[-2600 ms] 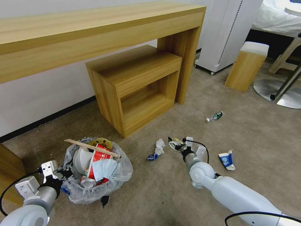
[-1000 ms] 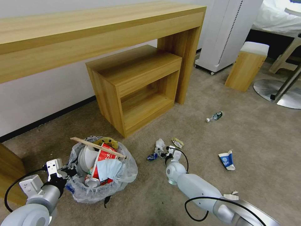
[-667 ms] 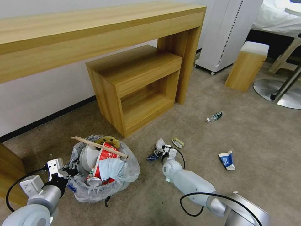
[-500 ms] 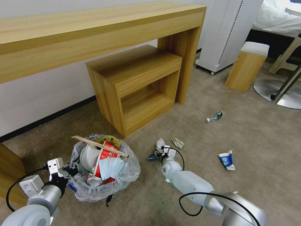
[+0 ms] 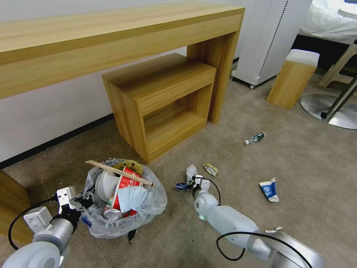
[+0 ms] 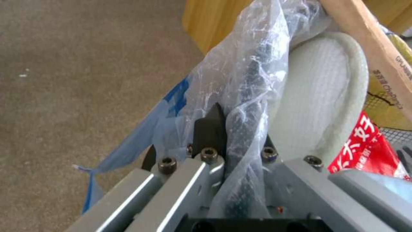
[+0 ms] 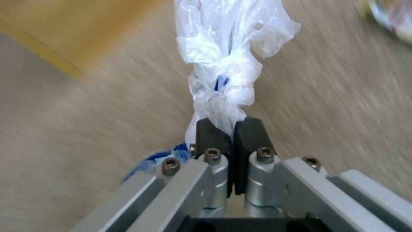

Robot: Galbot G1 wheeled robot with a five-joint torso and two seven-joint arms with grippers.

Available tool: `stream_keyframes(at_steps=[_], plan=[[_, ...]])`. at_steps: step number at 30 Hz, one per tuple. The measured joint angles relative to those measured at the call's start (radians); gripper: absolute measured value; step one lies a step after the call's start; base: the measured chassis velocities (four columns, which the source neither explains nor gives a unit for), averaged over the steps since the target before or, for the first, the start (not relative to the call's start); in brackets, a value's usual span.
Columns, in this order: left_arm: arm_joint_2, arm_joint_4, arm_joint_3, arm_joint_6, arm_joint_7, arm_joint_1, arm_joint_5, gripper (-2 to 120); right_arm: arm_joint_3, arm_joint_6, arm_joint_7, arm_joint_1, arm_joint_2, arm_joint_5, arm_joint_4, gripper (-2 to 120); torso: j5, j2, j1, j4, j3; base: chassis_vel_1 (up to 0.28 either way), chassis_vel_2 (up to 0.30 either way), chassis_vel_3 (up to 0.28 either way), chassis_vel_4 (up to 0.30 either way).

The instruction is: Pick up the trash bin and place the garbage on the floor into it.

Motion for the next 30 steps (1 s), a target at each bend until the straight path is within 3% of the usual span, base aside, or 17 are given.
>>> stream_keyframes(at_steps=[2,3,6,7,10,11,14,20,30], plan=[[0.002,0.014,0.0,0.0,-0.001,-0.004,0.002,1,-0.001,0.007,0.001,0.001,-0.075,0.034,0.144,0,0.0,0.0,0.0,0.0,0.0,0.0,0.0,0.0,0.0],[0.002,0.014,0.0,0.0,-0.001,-0.004,0.002,1,-0.001,0.007,0.001,0.001,-0.075,0.034,0.144,0,0.0,0.0,0.0,0.0,0.0,0.0,0.0,0.0,0.0],[0.002,0.025,0.001,0.0,-0.001,-0.008,0.007,1,0.0,0.01,0.015,0.016,-0.208,0.062,0.358,0,-0.0001,0.0,0.0,-0.0006,0.0,0.0,0.0,0.0,0.0],[0.002,0.025,0.001,0.0,-0.001,-0.008,0.007,1,0.0,0.01,0.015,0.016,-0.208,0.062,0.358,0,-0.0001,0.0,0.0,-0.0006,0.0,0.0,0.0,0.0,0.0],[0.002,0.029,0.001,0.0,-0.002,-0.009,0.01,1,-0.014,0.01,0.016,0.041,-0.3,0.069,0.537,0,0.0001,0.0,0.0,-0.0005,0.0,0.0,0.0,0.0,0.0],[0.002,0.029,0.001,0.0,-0.002,-0.009,0.01,1,-0.014,0.01,0.016,0.041,-0.3,0.069,0.537,0,0.0001,0.0,0.0,-0.0005,0.0,0.0,0.0,0.0,0.0],[0.004,0.028,-0.003,0.003,-0.006,-0.008,0.01,1,-0.041,0.01,-0.011,0.069,-0.348,0.069,0.705,0,-0.0002,0.0,0.0,0.0,0.0,0.0,0.0,0.0,0.0],[0.004,0.011,-0.006,0.006,-0.008,-0.001,0.009,1,-0.08,0.025,-0.073,0.114,-0.378,0.071,0.834,0,-0.0002,0.0,0.0,-0.0001,0.0,0.0,0.0,0.0,0.0],[-0.001,-0.002,-0.004,0.008,-0.009,-0.001,0.009,1,-0.128,0.017,-0.104,0.143,-0.399,0.084,0.922,0,-0.0002,0.0,0.0,-0.0003,0.0,0.0,0.0,0.0,0.0]])
